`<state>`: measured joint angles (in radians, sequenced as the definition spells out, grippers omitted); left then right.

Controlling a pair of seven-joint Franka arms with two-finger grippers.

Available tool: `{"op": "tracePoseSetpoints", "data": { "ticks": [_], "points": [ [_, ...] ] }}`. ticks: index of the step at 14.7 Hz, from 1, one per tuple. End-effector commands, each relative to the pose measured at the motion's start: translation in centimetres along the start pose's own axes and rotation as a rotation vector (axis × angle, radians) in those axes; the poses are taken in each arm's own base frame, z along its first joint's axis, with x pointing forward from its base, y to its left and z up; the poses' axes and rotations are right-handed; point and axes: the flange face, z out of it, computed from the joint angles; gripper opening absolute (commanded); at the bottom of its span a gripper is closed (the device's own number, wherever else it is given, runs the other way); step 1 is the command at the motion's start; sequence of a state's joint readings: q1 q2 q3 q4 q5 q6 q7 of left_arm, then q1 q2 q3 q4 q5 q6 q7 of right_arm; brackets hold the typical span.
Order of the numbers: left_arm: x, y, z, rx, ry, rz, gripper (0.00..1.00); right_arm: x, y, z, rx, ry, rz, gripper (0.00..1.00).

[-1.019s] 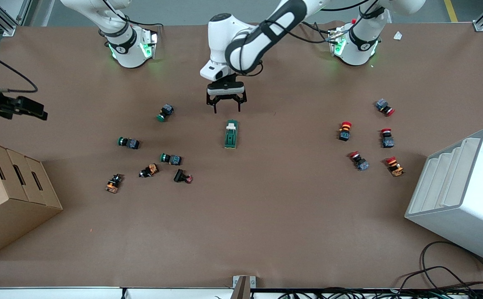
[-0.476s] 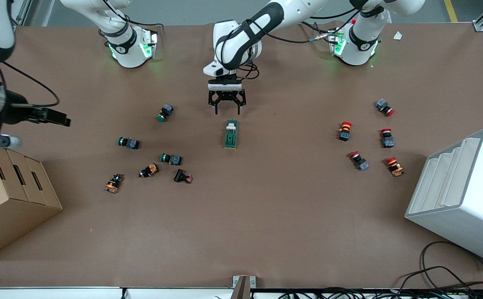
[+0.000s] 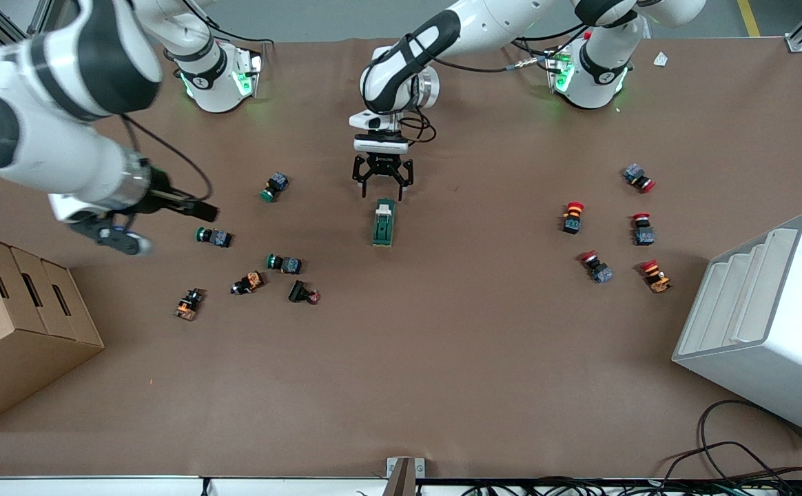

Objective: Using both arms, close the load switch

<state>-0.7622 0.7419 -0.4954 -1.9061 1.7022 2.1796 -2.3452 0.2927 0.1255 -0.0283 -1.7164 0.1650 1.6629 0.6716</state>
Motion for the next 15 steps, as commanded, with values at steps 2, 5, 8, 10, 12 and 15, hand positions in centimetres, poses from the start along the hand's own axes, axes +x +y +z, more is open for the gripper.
{"op": "tracePoseSetpoints", "data": {
  "ticks": [2,5,8,10,12,15],
  "points": [
    [0.2,-0.3,0.5,-0.018,0.055,0.021,0.99,-3.4,-3.9,4.8,0.047,-0.009,0.079,1.00],
    [-0.1,-0.8,1.7,-0.050,0.100,0.000,0.99,-6.4,-6.9,9.9,0.082,-0.005,0.039,1.00],
    [-1.3,-1.6,3.2,-0.030,0.164,-0.004,0.99,-8.8,-10.6,15.5,0.077,0.001,0.071,1.00],
    [-1.5,-1.5,3.3,-0.033,0.167,-0.002,0.99,-10.2,-13.0,19.0,0.071,0.017,0.080,1.00],
    [-1.7,-1.4,3.3,-0.032,0.166,-0.003,0.99,-11.5,-15.1,22.2,0.085,0.045,0.098,1.00],
    [-2.4,-0.9,2.9,-0.039,0.169,-0.001,0.99,-13.6,-17.1,25.6,0.100,0.066,0.117,1.00]
  ]
}}
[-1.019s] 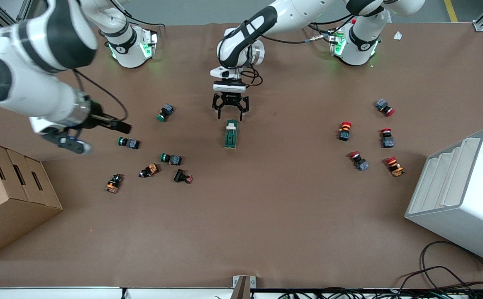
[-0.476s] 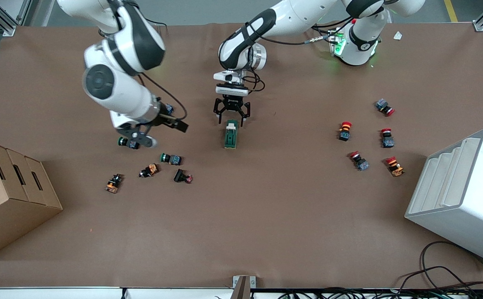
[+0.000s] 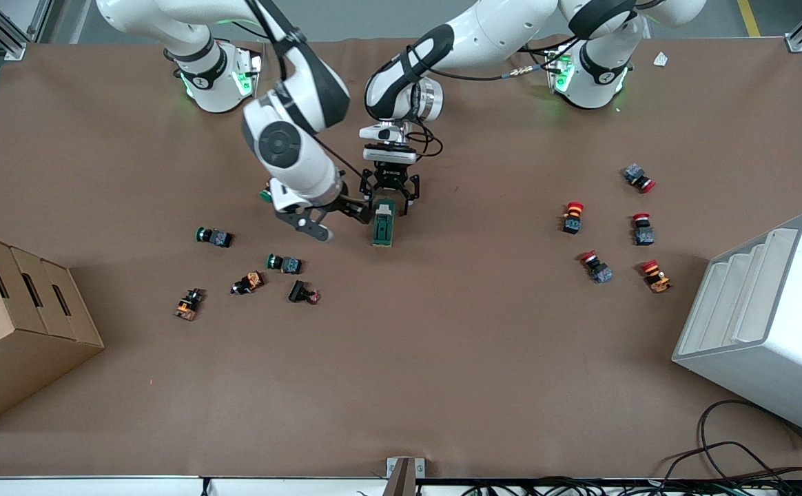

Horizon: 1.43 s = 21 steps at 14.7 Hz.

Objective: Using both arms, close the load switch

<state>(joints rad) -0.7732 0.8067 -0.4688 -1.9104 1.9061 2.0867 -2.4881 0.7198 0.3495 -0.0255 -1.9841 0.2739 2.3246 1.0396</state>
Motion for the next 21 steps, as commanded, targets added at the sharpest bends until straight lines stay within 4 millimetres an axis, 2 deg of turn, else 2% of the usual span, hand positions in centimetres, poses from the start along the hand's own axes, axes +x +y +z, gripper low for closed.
{"op": "tracePoseSetpoints", "data": {
  "ticks": [1,4,7,12,21],
  "points": [
    [-0.6,0.4,0.1,0.002,0.041,-0.014,0.99,-2.3,-1.2,1.9,0.028,-0.012,0.037,1.00],
    [-1.7,0.7,-0.1,-0.010,0.046,-0.011,0.99,-4.9,-2.2,2.9,0.061,-0.046,0.048,1.00],
    [-1.9,0.7,0.0,-0.008,0.049,-0.008,0.99,-6.2,-2.5,5.0,0.059,-0.036,0.060,1.00],
    [-2.0,0.7,0.0,-0.008,0.050,-0.007,0.99,-6.6,-2.6,7.9,0.066,-0.012,0.083,1.00],
    [-2.5,0.6,0.0,0.000,0.065,0.005,0.99,-6.7,-3.0,9.4,0.116,-0.002,0.122,1.00]
  ]
}}
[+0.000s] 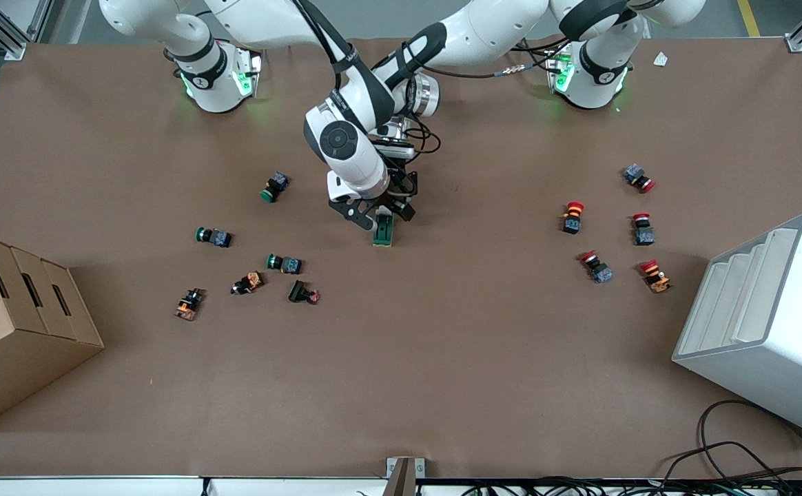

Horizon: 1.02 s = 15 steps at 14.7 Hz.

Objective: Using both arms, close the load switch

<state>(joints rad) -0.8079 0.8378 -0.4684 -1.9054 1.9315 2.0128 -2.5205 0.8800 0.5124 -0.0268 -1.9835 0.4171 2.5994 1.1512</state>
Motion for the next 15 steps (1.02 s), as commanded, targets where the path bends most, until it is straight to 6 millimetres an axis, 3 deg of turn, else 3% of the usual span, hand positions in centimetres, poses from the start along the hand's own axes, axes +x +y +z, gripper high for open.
{"op": "tracePoseSetpoints", "data": {
  "ticks": [1,7,15],
  "points": [
    [-0.7,0.3,0.3,-0.008,0.015,-0.004,0.99,-0.4,0.0,0.4,0.018,0.000,0.023,1.00],
    [-0.7,0.3,0.3,-0.007,0.015,-0.004,0.99,-0.3,0.1,1.6,0.025,0.014,0.020,1.00],
    [-0.5,0.3,0.3,-0.007,0.017,-0.006,0.99,2.7,-1.9,-1.8,0.076,-0.002,0.072,1.00]
  ]
}}
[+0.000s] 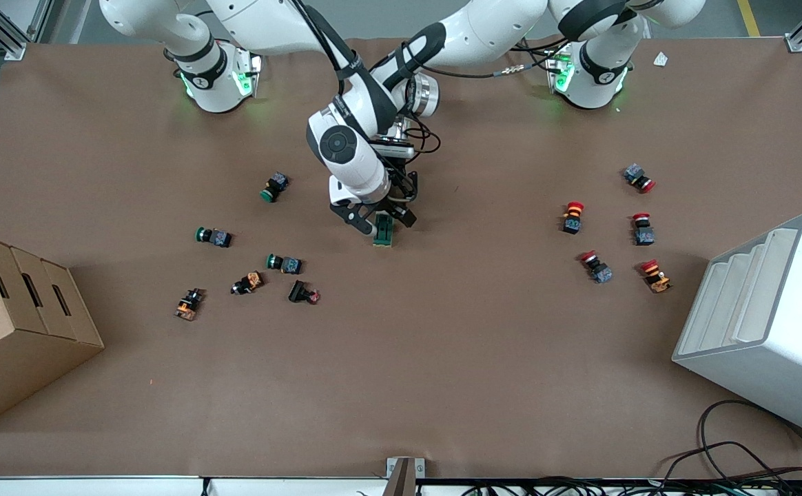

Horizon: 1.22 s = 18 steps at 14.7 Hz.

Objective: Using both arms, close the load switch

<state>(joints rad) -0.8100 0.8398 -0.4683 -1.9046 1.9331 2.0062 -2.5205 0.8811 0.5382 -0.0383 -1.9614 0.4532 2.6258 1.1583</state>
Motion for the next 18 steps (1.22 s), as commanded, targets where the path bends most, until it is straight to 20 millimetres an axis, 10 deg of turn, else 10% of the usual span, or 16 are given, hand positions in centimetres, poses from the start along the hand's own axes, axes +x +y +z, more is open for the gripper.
{"op": "tracePoseSetpoints", "data": {
  "ticks": [1,12,18],
  "points": [
    [-0.4,0.3,0.3,-0.009,0.012,-0.009,0.99,2.0,-2.2,-2.9,0.038,-0.018,0.029,1.00],
    [-0.3,0.4,0.4,-0.008,0.013,-0.004,0.99,3.7,-4.1,-4.4,0.043,-0.026,0.027,1.00],
    [0.0,0.4,0.6,-0.006,0.017,-0.006,0.99,5.8,-5.8,-1.8,0.049,-0.010,0.034,1.00]
  ]
}}
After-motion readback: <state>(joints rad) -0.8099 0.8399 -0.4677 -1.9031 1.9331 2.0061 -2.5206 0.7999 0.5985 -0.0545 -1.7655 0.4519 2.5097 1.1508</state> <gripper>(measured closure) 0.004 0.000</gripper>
